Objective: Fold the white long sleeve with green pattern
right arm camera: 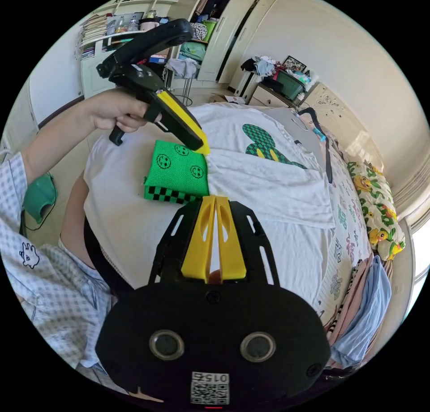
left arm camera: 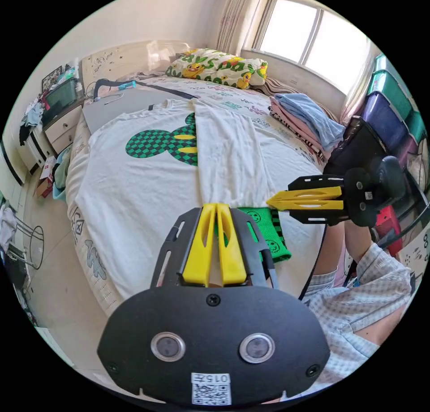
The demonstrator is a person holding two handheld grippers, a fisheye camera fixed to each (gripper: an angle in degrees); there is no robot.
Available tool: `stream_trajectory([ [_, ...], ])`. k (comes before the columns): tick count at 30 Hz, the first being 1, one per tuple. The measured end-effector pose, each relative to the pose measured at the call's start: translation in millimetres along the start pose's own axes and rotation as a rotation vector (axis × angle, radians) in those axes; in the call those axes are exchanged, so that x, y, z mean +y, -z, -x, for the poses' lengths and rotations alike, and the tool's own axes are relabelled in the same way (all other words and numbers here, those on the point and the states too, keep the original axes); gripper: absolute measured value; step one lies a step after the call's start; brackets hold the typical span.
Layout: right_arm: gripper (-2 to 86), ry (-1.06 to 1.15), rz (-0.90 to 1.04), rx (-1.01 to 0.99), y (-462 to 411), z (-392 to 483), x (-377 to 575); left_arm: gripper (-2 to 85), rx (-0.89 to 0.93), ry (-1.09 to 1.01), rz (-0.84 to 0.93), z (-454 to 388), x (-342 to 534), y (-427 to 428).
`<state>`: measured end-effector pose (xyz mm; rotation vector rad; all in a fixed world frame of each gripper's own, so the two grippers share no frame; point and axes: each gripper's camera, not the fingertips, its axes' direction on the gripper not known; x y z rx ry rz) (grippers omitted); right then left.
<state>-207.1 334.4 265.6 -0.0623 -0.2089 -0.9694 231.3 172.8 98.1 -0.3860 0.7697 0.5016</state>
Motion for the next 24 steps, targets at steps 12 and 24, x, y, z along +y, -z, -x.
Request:
stream_trajectory([
  [12,7.7,0.092,-0.185,-0.159,51.9,-48.7,-41.1,8.8,-0.368,0.527,-0.412,213.7,226.9,67.8],
  [24,7.4,0.085,0.023,-0.420,-24.3,-89.6,-159.3,17.9,-0.217,0.511,-0.304,315.8,190.0,-129.9],
])
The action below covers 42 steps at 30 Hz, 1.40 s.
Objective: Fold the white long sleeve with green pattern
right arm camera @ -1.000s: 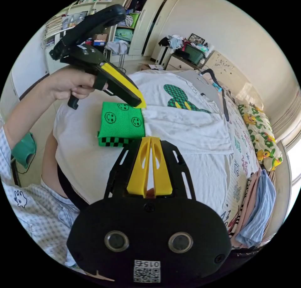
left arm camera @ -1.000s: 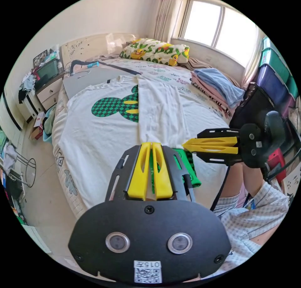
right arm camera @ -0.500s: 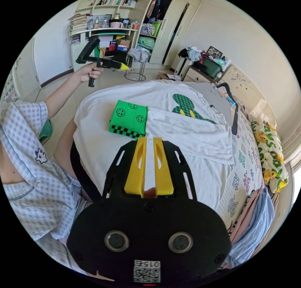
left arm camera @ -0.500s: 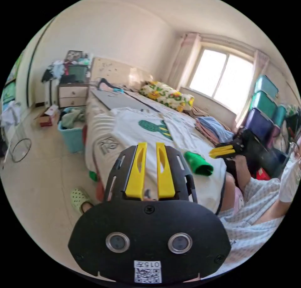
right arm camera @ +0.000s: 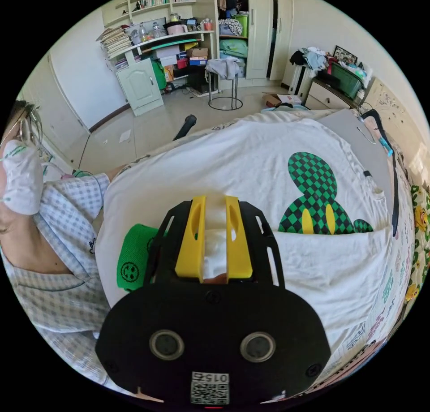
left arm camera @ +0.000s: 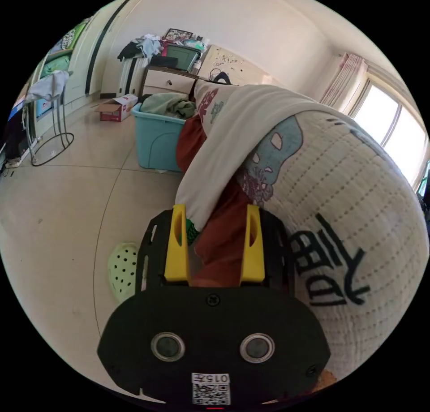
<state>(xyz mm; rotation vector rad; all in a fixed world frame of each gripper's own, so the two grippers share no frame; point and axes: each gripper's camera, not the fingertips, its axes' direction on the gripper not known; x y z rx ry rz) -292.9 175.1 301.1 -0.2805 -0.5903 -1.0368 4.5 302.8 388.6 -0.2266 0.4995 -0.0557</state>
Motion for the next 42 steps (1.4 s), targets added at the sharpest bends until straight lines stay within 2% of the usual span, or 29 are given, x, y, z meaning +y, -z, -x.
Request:
stream_trajectory([
  [5,5.3,-0.030,-0.003,0.024,15.5,-0.6,-8.1,17.1,-0.152,-0.014,0.136,-0.3,-0.7,-54.4],
  [8,5.1,-0.015,-0.004,0.056,22.4,7.1,-12.4,11.8,-0.136,-0.036,0.182,-7.3,9.3,-67.5],
  [9,5.1,-0.013,-0.005,0.059,23.8,8.2,-13.1,4.5,-0.129,-0.044,0.165,-13.0,13.3,-62.9],
  [10,5.0,-0.012,-0.005,0.062,26.4,9.7,-14.7,0.9,-0.123,-0.043,0.149,-15.4,14.9,-59.3],
  [16,5.0,-0.021,-0.006,0.046,38.4,13.3,-22.9,-0.7,-0.338,0.128,0.138,-23.1,17.0,-4.7],
  [19,5.0,-0.025,-0.006,0.040,43.3,16.1,-26.6,-0.7,-0.470,0.139,0.048,-53.8,-10.8,64.0],
  [22,5.1,-0.039,-0.046,0.046,54.1,19.4,-26.2,-0.6,-0.585,0.019,-0.136,-126.7,-55.6,161.1],
  [24,5.2,-0.065,-0.126,0.046,70.5,23.1,-19.1,-0.5,-0.658,-0.157,-0.328,-220.4,-81.4,237.8],
  [25,5.2,-0.076,-0.187,0.030,84.9,26.9,-11.8,-0.5,-0.658,-0.213,-0.373,-247.8,-84.5,253.8],
  [26,5.3,-0.081,-0.258,0.023,100.5,31.5,-1.9,-0.5,-0.633,-0.358,-0.431,-306.8,-86.2,278.6],
  [30,5.7,-0.123,-0.442,0.074,139.8,41.8,35.9,0.1,-0.509,-0.878,-0.438,-510.9,-35.1,286.5],
  [32,5.7,-0.190,-0.483,0.107,156.1,41.9,58.1,0.6,-0.456,-1.004,-0.387,-565.5,-3.3,263.4],
  [34,5.9,-0.224,-0.496,0.110,164.0,41.1,72.8,0.8,-0.414,-1.071,-0.291,-597.1,18.5,233.8],
  [36,6.3,-0.251,-0.488,0.113,167.3,39.7,82.2,1.0,-0.476,-1.095,-0.259,-611.7,42.3,198.1],
  [38,7.5,-0.265,-0.463,0.138,165.7,38.4,84.2,0.9,-0.615,-1.116,-0.274,-617.5,54.2,183.4],
  [42,10.6,-0.283,-0.415,0.211,156.5,31.2,64.0,0.9,-0.630,-1.083,-0.310,-612.5,58.4,187.9],
])
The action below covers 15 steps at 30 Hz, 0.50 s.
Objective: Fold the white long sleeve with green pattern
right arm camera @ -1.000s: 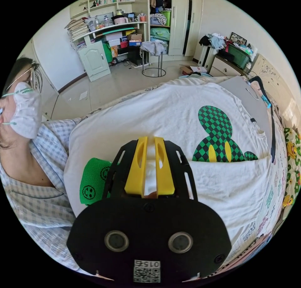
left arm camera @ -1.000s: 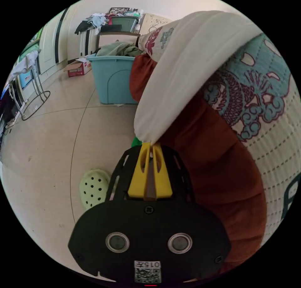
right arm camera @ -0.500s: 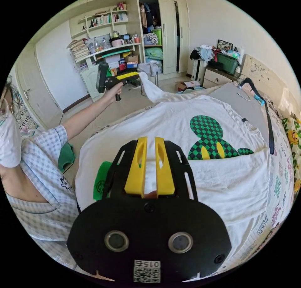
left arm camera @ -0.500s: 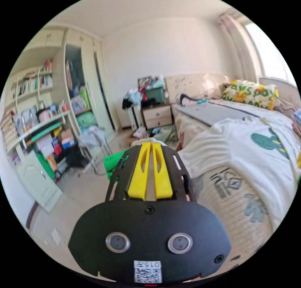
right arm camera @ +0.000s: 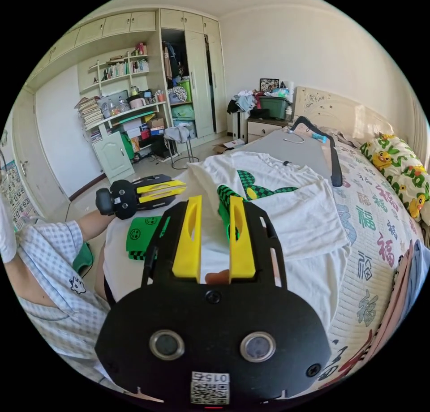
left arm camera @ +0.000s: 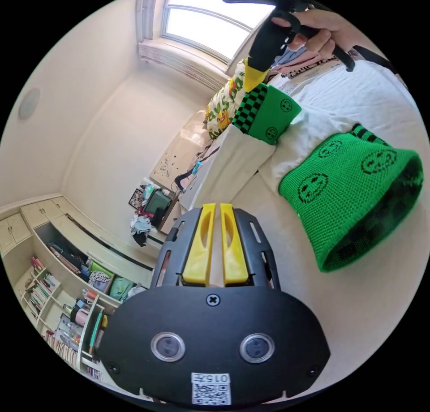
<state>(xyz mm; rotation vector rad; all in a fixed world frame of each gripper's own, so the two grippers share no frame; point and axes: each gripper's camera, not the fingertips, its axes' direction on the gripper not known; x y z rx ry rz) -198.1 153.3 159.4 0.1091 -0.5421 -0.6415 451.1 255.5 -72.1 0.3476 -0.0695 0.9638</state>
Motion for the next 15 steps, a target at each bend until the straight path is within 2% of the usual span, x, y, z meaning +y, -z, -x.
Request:
stream_trajectory([
  [6,16.6,-0.033,-0.028,0.023,-5.8,10.2,1.3,1.3,0.013,0.201,-0.014,37.7,31.8,-7.3],
  [9,16.7,-0.022,-0.060,0.065,-8.8,16.4,21.1,1.6,0.044,0.292,-0.022,58.5,55.0,-15.6],
  [12,11.2,0.043,0.084,-0.058,-41.1,25.8,27.4,2.4,0.092,0.376,-0.005,79.8,79.8,-31.8],
  [13,6.5,0.122,0.093,-0.098,-45.7,39.9,31.5,2.6,0.103,0.402,-0.003,85.6,86.1,-35.2],
  [15,1.7,0.217,0.078,-0.050,-42.5,64.5,37.2,3.7,0.139,0.537,-0.010,112.8,117.6,-46.9],
])
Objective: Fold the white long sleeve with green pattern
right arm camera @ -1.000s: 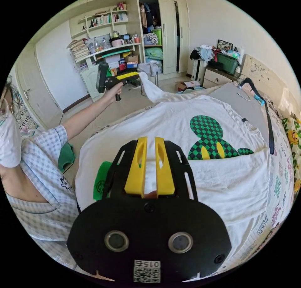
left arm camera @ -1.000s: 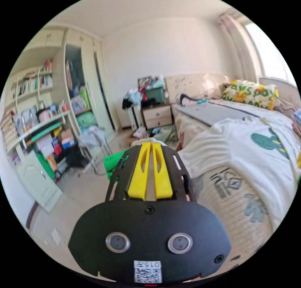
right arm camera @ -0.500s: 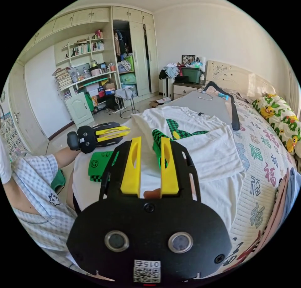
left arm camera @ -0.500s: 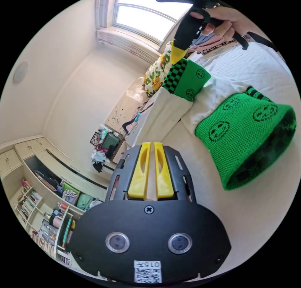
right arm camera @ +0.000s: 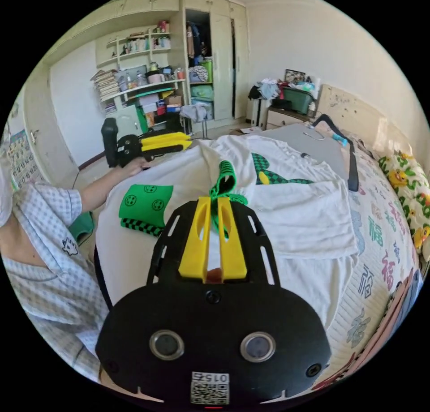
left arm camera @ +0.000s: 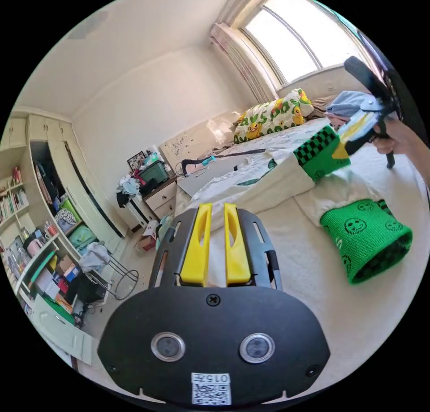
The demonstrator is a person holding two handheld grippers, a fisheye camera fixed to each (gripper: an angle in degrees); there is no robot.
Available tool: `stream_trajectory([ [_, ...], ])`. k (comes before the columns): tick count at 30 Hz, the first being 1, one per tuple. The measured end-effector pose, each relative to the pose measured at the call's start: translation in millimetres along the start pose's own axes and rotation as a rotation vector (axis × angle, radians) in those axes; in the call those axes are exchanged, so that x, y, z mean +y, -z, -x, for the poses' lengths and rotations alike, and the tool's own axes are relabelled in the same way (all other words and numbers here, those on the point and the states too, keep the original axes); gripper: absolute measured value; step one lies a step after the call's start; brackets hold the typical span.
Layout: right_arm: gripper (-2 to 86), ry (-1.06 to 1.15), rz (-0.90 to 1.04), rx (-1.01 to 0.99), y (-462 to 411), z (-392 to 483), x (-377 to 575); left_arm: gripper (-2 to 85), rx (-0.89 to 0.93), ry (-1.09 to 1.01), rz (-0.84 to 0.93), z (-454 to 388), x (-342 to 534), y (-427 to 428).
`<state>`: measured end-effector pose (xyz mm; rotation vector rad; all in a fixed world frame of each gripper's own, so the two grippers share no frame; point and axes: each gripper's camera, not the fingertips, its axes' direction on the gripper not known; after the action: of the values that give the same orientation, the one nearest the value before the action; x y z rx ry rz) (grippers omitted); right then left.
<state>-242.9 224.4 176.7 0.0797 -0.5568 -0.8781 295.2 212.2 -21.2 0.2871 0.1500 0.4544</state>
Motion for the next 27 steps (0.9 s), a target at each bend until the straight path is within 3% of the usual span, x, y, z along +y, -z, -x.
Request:
stream_trajectory([
  [4,-0.1,0.225,0.040,0.273,8.8,60.2,7.5,6.0,0.084,0.275,-0.044,76.4,33.4,-8.7],
  [7,-0.4,0.327,0.104,0.351,4.4,88.4,14.3,7.0,0.204,0.536,-0.063,146.0,71.3,-27.8],
  [9,-0.5,0.365,0.150,0.421,-1.5,97.8,18.7,8.3,0.293,0.742,-0.014,197.8,99.5,-56.4],
  [11,-0.5,0.409,0.186,0.531,-6.4,103.7,25.8,9.8,0.331,0.814,0.050,223.2,110.3,-79.8],
  [17,-0.6,0.365,0.179,0.596,10.1,101.0,26.7,13.4,0.373,0.743,0.307,252.0,100.8,-165.6],
  [22,-0.5,0.286,0.296,0.626,17.2,81.8,25.4,13.2,0.416,0.519,0.252,233.6,94.8,-180.6],
  [27,0.3,0.189,0.362,0.464,41.8,59.7,15.4,9.9,0.401,0.433,0.154,232.1,102.7,-168.2],
])
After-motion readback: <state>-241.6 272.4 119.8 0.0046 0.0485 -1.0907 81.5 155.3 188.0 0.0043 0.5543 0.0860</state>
